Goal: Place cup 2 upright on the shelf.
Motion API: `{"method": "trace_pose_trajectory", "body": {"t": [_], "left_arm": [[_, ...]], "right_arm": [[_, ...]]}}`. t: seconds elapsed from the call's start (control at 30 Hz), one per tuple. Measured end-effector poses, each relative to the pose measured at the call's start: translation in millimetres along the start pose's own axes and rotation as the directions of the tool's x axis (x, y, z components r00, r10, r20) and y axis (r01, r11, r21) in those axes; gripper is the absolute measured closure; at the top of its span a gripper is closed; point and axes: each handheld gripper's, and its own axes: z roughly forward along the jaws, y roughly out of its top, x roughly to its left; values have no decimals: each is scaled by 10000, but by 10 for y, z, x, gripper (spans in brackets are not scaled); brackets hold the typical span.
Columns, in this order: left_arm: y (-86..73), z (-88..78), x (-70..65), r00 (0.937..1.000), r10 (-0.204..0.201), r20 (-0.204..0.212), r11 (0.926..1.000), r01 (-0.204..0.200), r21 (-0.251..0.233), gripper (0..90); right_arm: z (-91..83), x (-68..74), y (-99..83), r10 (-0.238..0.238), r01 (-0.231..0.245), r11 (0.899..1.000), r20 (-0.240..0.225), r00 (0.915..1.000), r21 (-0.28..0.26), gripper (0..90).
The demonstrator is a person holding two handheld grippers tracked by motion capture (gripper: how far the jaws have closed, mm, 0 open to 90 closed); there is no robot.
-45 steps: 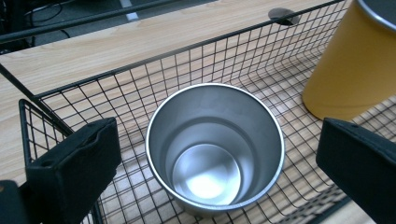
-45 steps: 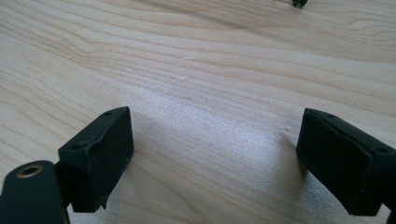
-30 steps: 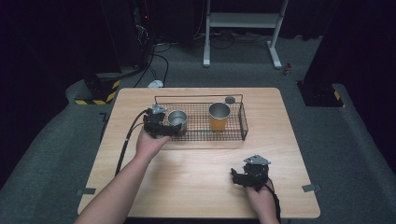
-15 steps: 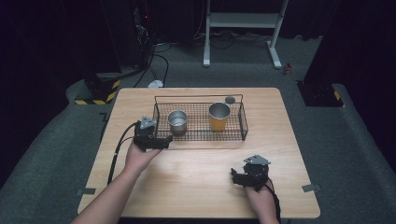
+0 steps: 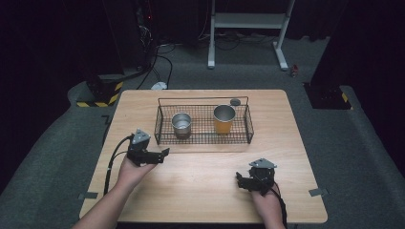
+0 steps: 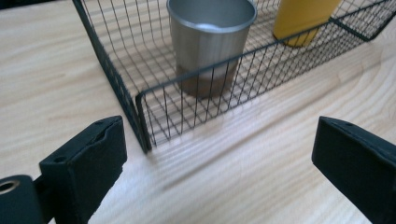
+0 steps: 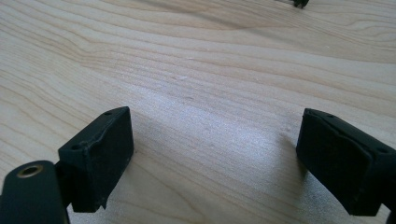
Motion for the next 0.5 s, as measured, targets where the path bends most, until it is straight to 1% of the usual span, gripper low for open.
{"method": "trace_pose_trajectory", "body": {"t": [0.07,0.1,0.2,0.27,0.4,0.43,0.5], "left_arm": [[-70,-12,17,9999,114,117,9999,-116,118,49],[-119,-18,23,9998,141,102,9998,-143,167,55],[-235,-26,44,9997,130,197,9992,-137,369,55],[-322,-29,54,9994,185,305,9982,-202,559,55],[-504,-37,67,9988,235,423,9938,-279,1077,53],[-559,-40,70,9987,290,413,9910,-341,1297,53],[-645,-49,72,9988,368,336,9873,-416,1536,40]], "right_arm": [[0,0,0,-14,14,10000,-8,10000,-2,111],[0,0,0,-21,21,10000,-10,10000,-5,111],[0,-1,0,-26,26,10000,-10,10000,-6,111],[0,0,0,-9,9,10000,-15,10000,-1,111],[0,1,0,-7,7,10000,-16,10000,-1,111],[0,0,0,-24,24,10000,-10,10000,-6,111],[0,0,0,-22,22,10000,-7,10000,-6,111]]}}
